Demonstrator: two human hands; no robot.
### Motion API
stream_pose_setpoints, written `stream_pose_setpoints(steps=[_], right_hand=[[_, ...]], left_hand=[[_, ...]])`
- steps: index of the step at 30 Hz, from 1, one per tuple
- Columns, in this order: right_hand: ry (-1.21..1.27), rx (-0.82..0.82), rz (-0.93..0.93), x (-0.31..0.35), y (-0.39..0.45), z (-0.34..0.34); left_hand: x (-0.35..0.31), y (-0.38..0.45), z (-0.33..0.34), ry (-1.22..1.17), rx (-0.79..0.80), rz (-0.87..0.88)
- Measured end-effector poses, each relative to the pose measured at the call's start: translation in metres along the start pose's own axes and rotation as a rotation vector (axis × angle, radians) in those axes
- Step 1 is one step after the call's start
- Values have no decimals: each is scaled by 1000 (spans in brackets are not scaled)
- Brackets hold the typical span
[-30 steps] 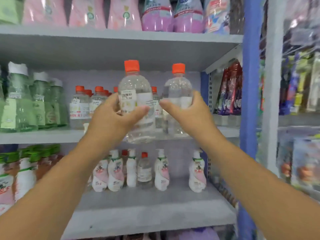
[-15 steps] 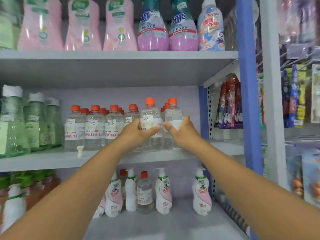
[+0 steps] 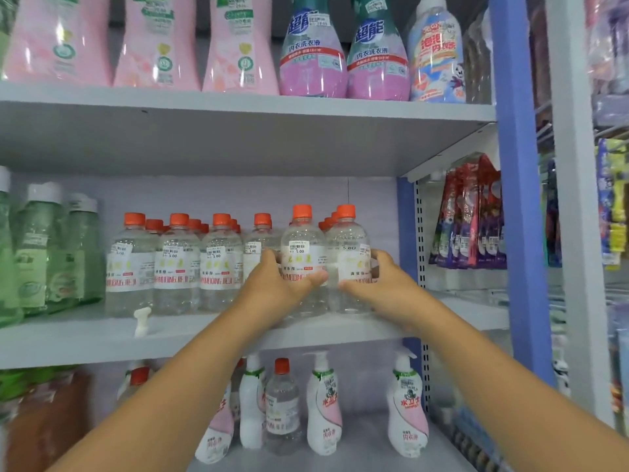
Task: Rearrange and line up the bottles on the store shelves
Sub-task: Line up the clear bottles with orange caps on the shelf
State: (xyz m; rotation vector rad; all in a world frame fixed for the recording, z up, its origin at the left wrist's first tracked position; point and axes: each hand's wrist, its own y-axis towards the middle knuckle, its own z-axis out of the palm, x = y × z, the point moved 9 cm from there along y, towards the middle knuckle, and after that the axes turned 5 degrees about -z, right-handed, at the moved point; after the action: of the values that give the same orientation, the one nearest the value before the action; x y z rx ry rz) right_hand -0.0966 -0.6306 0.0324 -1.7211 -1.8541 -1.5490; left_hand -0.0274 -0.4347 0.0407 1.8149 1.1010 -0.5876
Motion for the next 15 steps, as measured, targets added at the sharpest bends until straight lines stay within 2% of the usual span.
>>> stream_pose_setpoints(steps=[3, 5, 15], right_hand=[[-77, -56, -9, -2, -1, -2], [-48, -26, -19, 2, -3, 0], [-45, -5, -28, 5, -8, -1]], left_hand=[[4, -5, 2, -28, 74, 8], [6, -6, 1, -69, 93, 9], [2, -10, 0, -60, 57, 12]])
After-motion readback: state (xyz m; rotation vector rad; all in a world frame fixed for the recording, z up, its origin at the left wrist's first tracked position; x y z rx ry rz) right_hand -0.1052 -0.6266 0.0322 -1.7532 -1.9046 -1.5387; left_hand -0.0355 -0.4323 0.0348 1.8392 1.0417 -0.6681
